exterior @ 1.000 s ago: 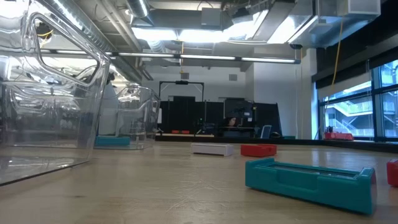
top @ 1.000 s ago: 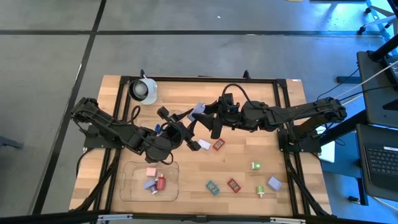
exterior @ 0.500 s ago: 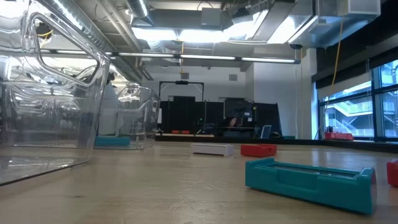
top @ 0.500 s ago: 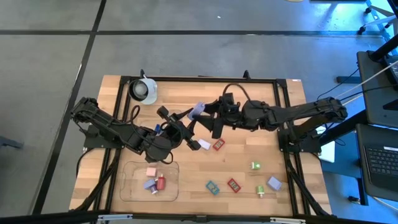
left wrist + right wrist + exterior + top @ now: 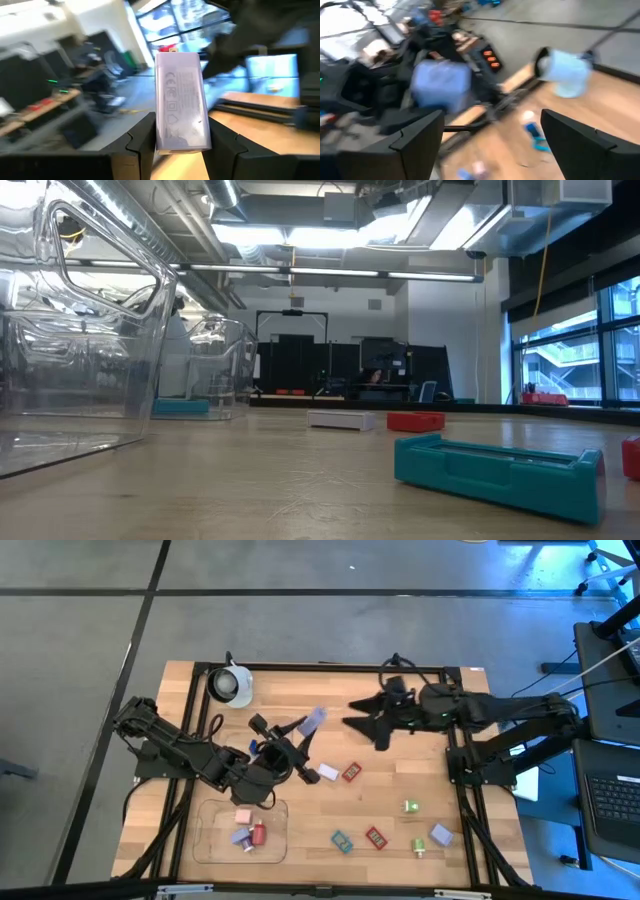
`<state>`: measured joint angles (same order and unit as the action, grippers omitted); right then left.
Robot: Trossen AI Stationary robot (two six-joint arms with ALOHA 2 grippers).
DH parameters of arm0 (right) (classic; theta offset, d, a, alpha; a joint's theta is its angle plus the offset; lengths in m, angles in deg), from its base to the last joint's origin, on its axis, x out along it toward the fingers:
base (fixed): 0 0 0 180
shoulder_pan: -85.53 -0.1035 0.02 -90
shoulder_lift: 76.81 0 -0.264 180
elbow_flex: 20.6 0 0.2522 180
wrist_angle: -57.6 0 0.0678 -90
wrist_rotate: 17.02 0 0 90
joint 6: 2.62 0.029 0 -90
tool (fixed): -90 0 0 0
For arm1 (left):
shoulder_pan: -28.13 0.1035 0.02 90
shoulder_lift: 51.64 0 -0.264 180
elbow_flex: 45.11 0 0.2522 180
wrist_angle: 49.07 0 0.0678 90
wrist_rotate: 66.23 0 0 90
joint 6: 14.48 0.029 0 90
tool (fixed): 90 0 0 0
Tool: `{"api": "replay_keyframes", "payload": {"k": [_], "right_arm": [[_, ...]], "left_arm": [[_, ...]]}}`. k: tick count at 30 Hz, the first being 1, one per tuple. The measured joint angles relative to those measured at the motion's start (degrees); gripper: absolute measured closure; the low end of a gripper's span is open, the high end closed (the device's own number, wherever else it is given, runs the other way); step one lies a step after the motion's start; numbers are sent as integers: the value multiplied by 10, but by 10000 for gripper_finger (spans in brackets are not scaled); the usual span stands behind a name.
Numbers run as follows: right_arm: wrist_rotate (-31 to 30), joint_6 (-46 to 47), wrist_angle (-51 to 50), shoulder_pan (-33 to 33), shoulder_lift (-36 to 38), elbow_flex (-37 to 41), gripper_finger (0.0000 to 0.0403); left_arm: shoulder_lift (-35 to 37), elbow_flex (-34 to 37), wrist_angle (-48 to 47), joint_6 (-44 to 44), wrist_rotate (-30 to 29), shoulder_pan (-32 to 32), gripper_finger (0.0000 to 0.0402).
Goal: Pick & Place Office items
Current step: Put the left light blue charger adapter into the bottom transparent bin
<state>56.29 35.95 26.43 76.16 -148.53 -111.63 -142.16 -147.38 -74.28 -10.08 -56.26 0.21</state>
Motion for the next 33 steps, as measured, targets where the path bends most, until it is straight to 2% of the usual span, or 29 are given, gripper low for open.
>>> {"api": "replay_keyframes", "payload": {"k": [4,8,11,16,20,26,28,33], "right_arm": [[-72,0,-71,-10,43,0,71],[-126,0,-118,-21,77,0,71],[-153,0,-137,-29,90,0,71],[-172,0,-150,-36,93,0,71],[-174,0,-161,-35,86,0,71],[-174,12,-195,-36,77,0,72],[-173,28,-223,-39,74,0,72],[-186,67,-270,-55,59,0,72]], "left_arm": [[0,0,-82,-146,92,-7,275],[0,0,-194,-305,219,-4,275],[-1,0,-285,-411,324,-5,275],[-1,0,-404,-553,466,-9,275],[-1,0,-454,-603,558,-11,275],[-1,0,-522,-607,690,-32,274],[-1,1,-534,-618,709,-47,274],[-1,41,-531,-682,705,-88,274]]}}
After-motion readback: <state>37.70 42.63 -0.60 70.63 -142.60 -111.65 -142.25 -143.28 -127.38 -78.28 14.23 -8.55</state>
